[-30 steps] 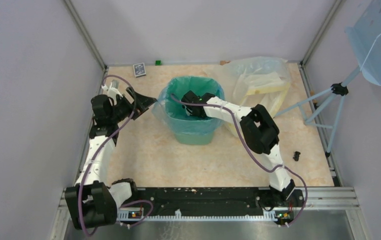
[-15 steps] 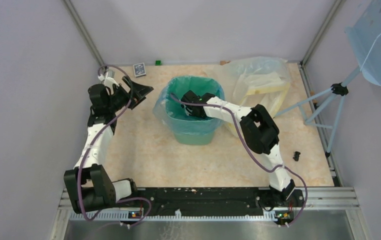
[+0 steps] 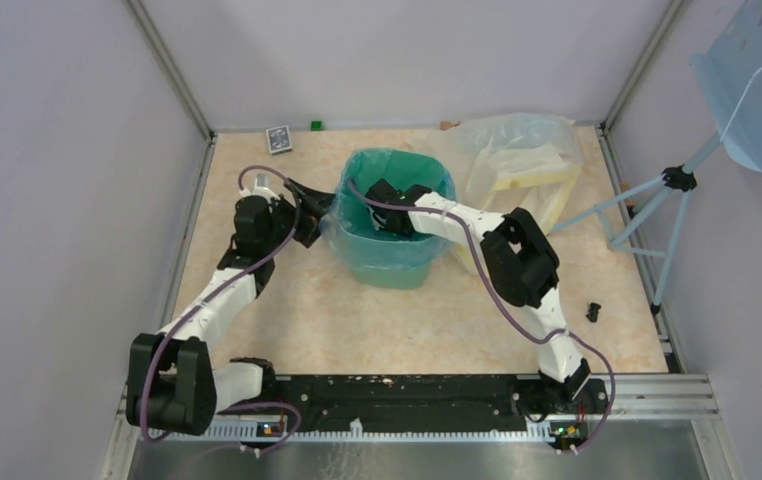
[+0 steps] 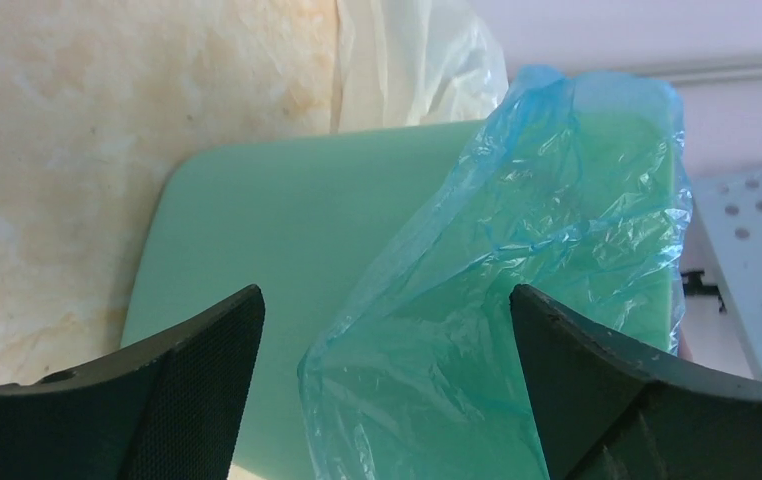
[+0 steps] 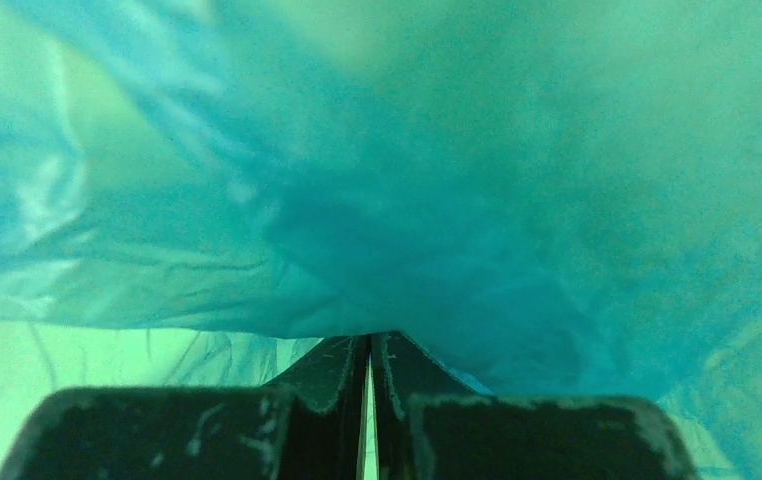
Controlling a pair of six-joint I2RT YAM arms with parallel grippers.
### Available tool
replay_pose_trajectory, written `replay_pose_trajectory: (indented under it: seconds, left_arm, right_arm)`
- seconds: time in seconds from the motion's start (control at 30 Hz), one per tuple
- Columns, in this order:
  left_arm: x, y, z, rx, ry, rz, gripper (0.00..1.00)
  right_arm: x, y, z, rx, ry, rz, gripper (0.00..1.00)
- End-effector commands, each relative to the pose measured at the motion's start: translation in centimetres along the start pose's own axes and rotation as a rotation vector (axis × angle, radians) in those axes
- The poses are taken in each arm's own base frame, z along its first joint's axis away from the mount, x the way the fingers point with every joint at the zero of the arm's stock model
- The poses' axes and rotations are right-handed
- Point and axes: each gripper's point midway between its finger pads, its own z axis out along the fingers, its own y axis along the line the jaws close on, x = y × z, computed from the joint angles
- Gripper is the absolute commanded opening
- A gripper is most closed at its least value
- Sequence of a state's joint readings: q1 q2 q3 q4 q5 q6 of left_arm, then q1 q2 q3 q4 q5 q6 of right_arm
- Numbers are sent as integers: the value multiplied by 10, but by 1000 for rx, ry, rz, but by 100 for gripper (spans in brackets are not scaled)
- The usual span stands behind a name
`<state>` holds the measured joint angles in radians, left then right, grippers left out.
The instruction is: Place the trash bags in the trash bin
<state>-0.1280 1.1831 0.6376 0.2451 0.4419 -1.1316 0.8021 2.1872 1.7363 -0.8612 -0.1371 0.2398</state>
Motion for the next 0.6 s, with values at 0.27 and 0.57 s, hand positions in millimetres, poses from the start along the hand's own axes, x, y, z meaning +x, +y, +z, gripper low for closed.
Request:
replay_pose_trajectory:
  seconds: [0.27, 0.57]
  left_arm:
    - [22, 40, 28, -135, -65, 43, 98]
    - [-2, 53, 8, -271, -141, 149, 99]
  right_arm:
    - [-7, 1, 2, -17, -29, 1, 0]
    - [-19, 4, -26, -9, -93, 1, 0]
